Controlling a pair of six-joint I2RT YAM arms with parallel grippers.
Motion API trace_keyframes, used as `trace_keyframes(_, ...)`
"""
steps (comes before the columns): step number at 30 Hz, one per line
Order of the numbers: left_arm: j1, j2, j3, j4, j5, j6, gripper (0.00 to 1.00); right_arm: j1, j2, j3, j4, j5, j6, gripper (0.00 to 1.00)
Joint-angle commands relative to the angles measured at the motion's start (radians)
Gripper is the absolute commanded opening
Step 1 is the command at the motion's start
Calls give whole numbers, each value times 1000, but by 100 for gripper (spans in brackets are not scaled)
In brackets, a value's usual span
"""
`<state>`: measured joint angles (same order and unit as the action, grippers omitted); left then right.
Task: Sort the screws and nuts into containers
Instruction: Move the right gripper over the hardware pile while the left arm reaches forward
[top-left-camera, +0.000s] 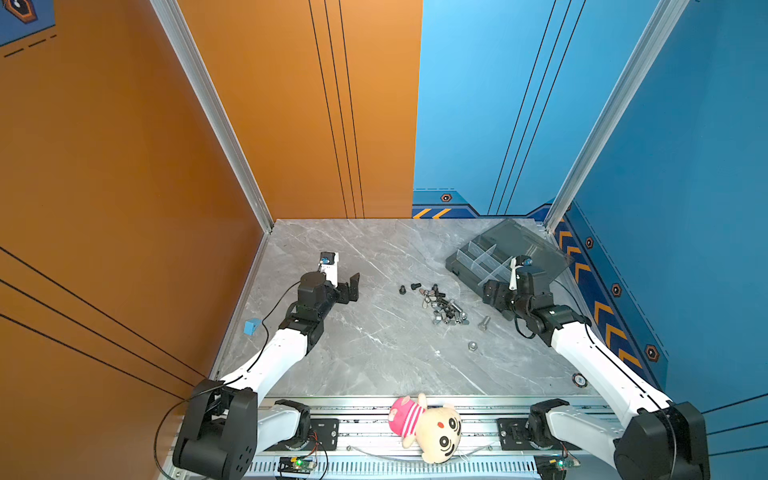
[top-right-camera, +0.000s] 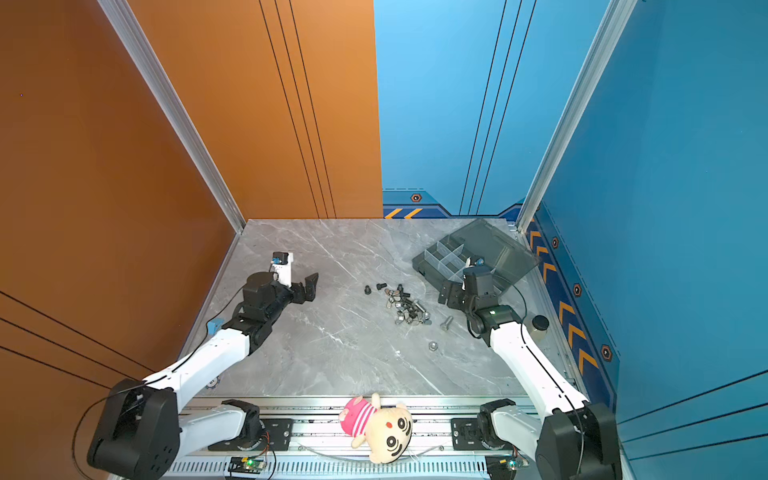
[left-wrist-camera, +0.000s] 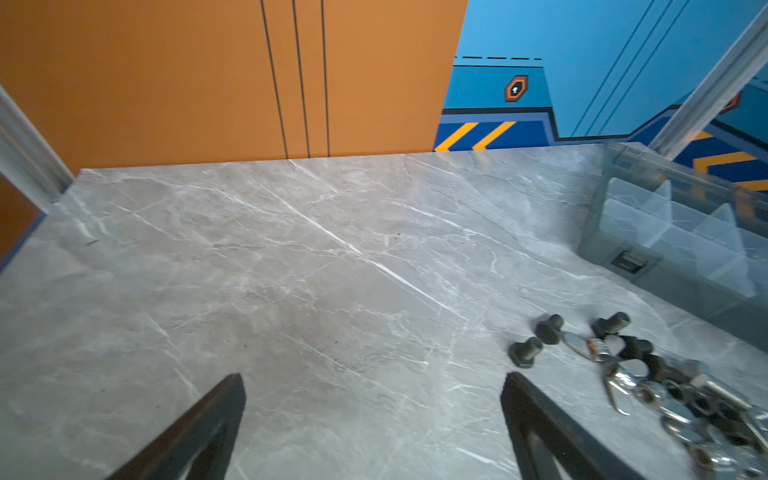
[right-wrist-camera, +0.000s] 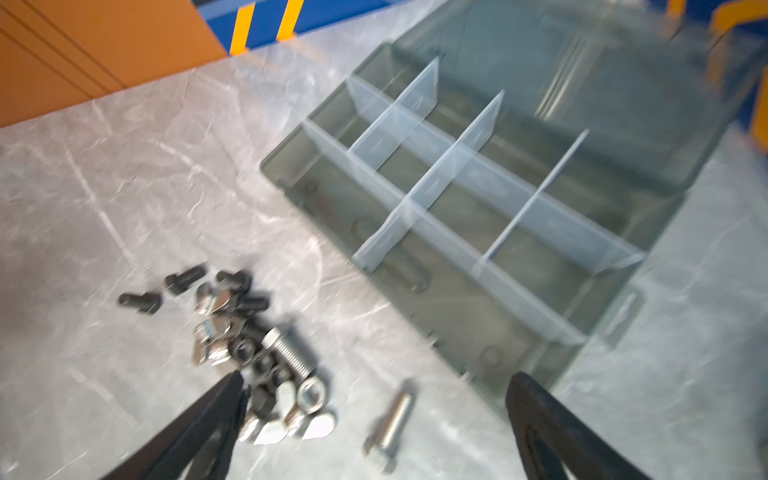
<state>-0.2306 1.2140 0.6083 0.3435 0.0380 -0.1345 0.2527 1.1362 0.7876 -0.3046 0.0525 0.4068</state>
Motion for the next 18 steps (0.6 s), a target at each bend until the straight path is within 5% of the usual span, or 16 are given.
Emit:
trace_keyframes(1, -3, 33, 48, -61, 137, -114, 98, 73, 33, 53, -76, -2, 148, 100)
trace_keyframes(6, -6, 124, 138, -124, 303, -204, 98, 188, 130, 105, -57, 6, 223, 99)
trace_keyframes(18, 8, 249, 223, -180, 417, -366, 98, 340, 418, 304, -146, -6, 196, 79)
